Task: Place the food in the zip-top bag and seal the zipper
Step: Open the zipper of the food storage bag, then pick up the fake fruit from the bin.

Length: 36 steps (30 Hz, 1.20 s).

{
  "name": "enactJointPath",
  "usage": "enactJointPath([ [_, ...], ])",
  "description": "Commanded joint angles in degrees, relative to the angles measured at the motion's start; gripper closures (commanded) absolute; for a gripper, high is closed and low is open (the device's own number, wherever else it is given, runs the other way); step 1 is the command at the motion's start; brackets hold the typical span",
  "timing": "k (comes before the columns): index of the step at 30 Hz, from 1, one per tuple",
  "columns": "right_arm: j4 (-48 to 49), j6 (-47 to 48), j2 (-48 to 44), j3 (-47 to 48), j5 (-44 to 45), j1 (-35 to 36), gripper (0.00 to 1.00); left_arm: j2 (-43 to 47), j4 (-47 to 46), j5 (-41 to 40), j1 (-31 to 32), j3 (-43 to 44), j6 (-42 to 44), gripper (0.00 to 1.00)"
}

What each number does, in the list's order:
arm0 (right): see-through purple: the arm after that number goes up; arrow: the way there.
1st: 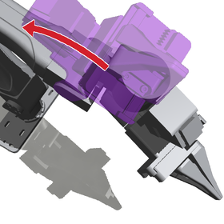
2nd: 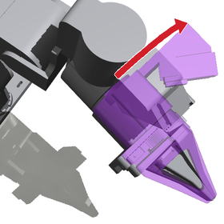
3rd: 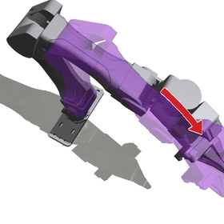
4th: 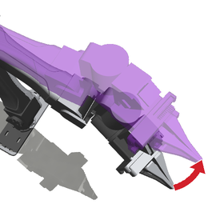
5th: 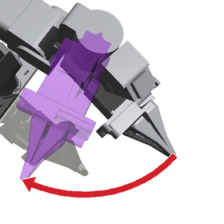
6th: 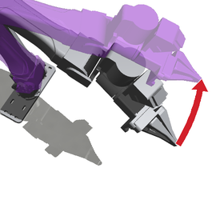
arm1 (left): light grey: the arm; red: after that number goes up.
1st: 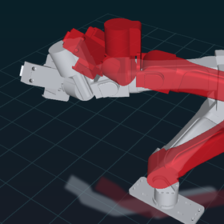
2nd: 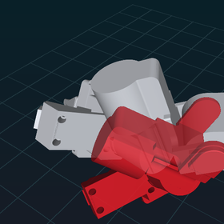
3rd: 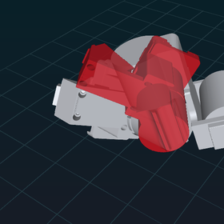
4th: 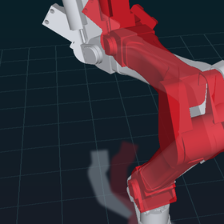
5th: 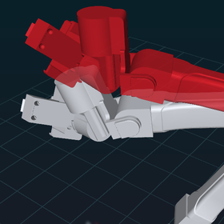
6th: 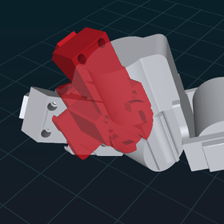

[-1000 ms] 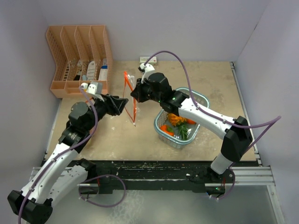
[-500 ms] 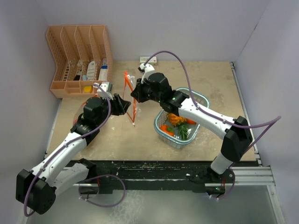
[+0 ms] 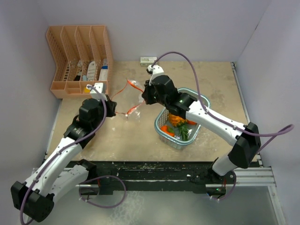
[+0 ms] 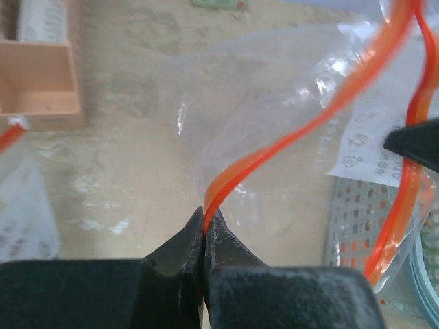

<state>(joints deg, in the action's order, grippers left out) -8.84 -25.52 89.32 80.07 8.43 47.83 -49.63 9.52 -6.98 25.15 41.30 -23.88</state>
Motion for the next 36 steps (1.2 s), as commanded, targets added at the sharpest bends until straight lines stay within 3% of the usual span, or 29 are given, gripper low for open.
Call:
enactJointPath([
  [1,-7.53,0.0,-3.21,0.5,14.08,-0.11,1.0,4.06,8.11,-10.32,-0.1,6.77,7.08,1.0],
  [13,-11.56,0.36,-0.47,3.77,15.05,-0.11,1.0,3.52,14.46,-14.79,-0.1,9.91,10.71,1.0],
  [14,-9.22,2.03,-1.1,3.09,10.72,-0.11,0.94,3.54,14.43,-14.53,-0.12,9.94,10.73,1.0],
  [17,-0.79,4.38,-3.86,0.58,-1.47,-0.11,0.49,2.97,13.34,-13.18,-0.1,9.59,10.86,1.0],
  [20,0.13,4.39,-4.86,1.16,-8.11,-0.1,0.34,1.85,13.56,-12.99,-0.1,9.67,10.56,1.0],
  [23,-0.51,4.03,-6.85,0.84,-12.14,-0.1,0.06,1.39,13.97,-12.72,-0.1,9.59,10.43,1.0],
  [24,-0.67,4.05,-7.98,0.32,-11.8,-0.06,0.0,1.33,14.02,-12.59,-0.1,9.63,10.54,1.0],
  [26,-1.98,3.19,-10.2,-0.75,-8.9,-0.11,0.01,1.27,14.47,-12.53,-0.1,10.2,11.21,1.0],
  [31,-17.42,-3.57,-12.91,-1.7,6.42,-3.01,0.01,-0.14,16.2,-11.71,-0.12,13.79,13.48,1.0],
  [36,-28.84,-10.1,-11.58,-5.36,7.36,-10.18,0.0,-3.01,14.43,-7.25,-0.1,13.62,11.97,1.0],
])
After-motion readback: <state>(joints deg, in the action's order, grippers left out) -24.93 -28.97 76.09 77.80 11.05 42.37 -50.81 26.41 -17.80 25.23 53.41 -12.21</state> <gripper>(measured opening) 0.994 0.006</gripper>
